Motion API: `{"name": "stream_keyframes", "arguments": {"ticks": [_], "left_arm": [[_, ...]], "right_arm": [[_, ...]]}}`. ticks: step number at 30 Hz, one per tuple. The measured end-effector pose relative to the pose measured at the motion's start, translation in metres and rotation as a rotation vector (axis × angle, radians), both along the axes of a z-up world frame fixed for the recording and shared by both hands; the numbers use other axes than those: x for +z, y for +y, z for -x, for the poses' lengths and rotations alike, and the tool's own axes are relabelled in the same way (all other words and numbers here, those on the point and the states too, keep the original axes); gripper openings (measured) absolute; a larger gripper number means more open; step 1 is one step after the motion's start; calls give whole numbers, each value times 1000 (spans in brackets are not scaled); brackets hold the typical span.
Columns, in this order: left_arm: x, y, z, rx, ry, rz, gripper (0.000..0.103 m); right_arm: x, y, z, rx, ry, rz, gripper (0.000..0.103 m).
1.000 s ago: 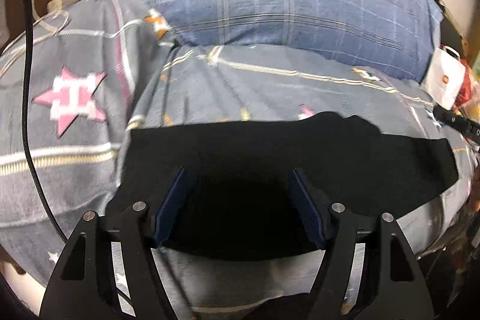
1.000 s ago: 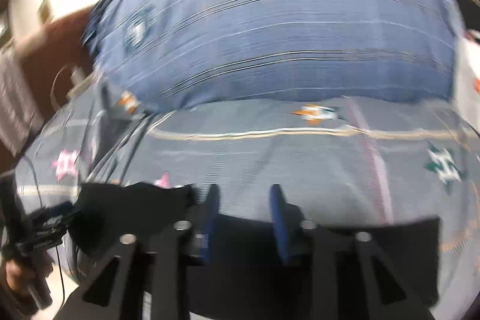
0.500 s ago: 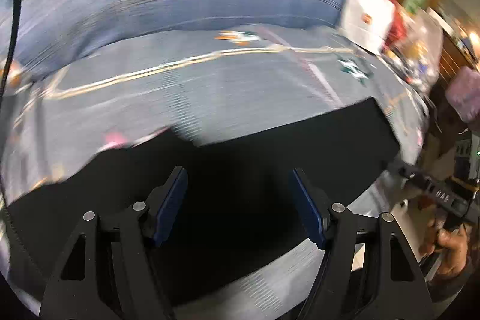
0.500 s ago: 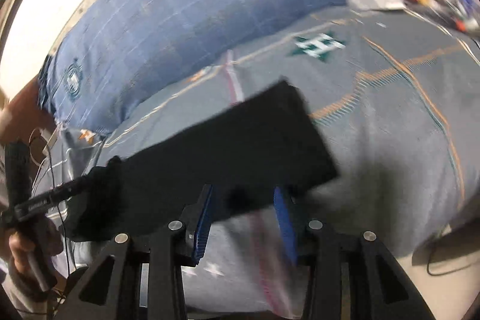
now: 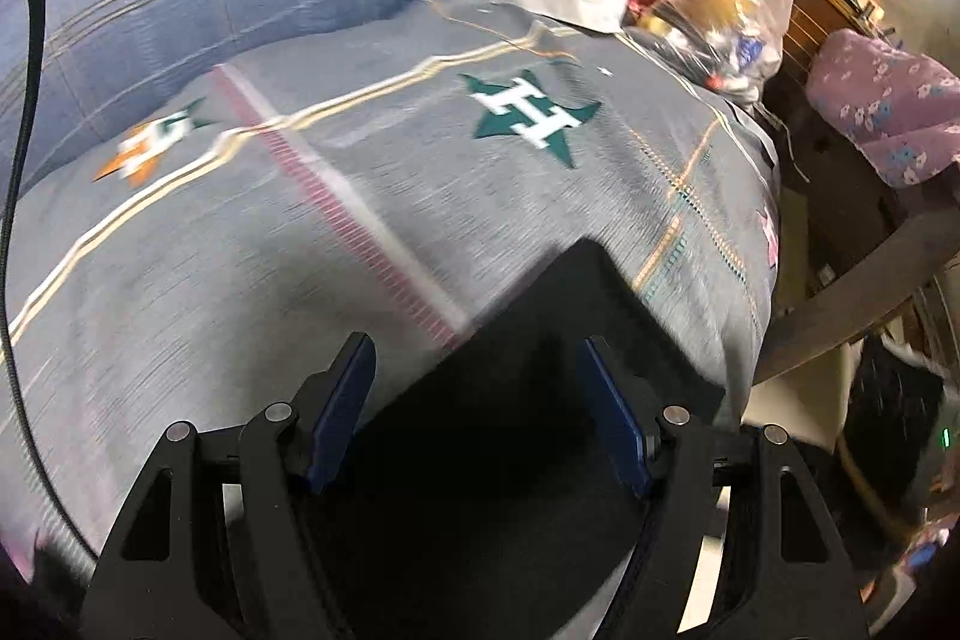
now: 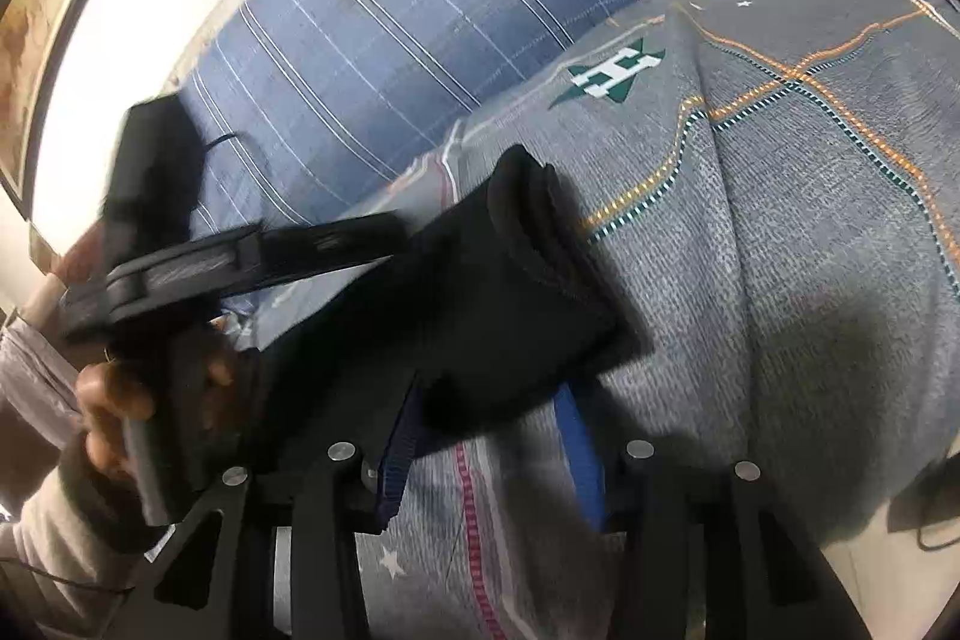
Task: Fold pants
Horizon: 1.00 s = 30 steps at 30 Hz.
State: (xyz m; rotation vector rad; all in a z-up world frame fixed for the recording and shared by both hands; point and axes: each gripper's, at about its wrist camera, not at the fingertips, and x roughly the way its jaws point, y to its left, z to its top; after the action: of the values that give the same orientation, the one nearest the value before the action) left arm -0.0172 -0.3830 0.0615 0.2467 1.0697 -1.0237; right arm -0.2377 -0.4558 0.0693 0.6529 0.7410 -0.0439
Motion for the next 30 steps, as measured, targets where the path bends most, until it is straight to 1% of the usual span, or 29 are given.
{"name": "stream_keyframes", "arguments": {"ticks": [3,5,7,9,10,11,12,13,14,15,16,17,18,19,20,21,22,25,27,28,30], "left_arm": [[-9,-30,0,-21,12,-7,70],[-8,-39,4,-32,-24,11,70],[-10,-48,7,-74,-12,26,70],[-12,-57,13,-101,-40,27,60],[-13,-59,16,-111,-49,28,50],[-13,-60,18,-122,-67,27,42],[-13,-61,19,-127,-71,31,38],[-12,-60,18,-124,-61,33,32],[-11,-57,16,-113,-38,39,24],[-6,-51,11,-98,-4,54,23],[1,-43,8,-85,14,77,23],[11,-34,4,-64,21,108,23],[26,-16,-1,-33,28,144,23],[34,-5,-3,-16,32,161,23],[47,14,-5,16,35,184,23],[62,42,-10,57,27,207,23],[69,57,-11,78,19,212,23],[90,137,-16,212,-31,205,23],[90,180,-15,285,-51,183,23],[89,194,-14,311,-58,170,23],[77,233,-12,395,-65,120,23]], "right_arm": [[-2,3,0,4,-43,24,46],[-3,5,-1,2,-64,32,46],[-5,4,-3,-8,-89,24,46],[-7,1,-5,-27,-111,1,46],[-8,-1,-7,-38,-118,-15,46],[-8,-2,-10,-44,-122,-25,45],[-7,-3,-13,-48,-116,-14,32],[-5,-1,-15,-55,-95,14,23],[-4,-2,-18,-65,-79,27,14],[-1,-4,-19,-63,-87,3,13],[7,-3,-19,-52,-105,-9,13],[18,2,-20,-33,-114,25,12],[29,8,-22,-10,-125,64,12],[41,15,-23,23,-141,92,12],[54,25,-25,66,-162,110,12],[66,36,-28,112,-179,129,12],[76,48,-31,157,-188,148,12],[93,87,-42,321,-215,175,12],[95,119,-54,452,-205,192,12],[89,138,-67,539,-173,181,12],[72,161,-88,661,-103,130,12]]}}
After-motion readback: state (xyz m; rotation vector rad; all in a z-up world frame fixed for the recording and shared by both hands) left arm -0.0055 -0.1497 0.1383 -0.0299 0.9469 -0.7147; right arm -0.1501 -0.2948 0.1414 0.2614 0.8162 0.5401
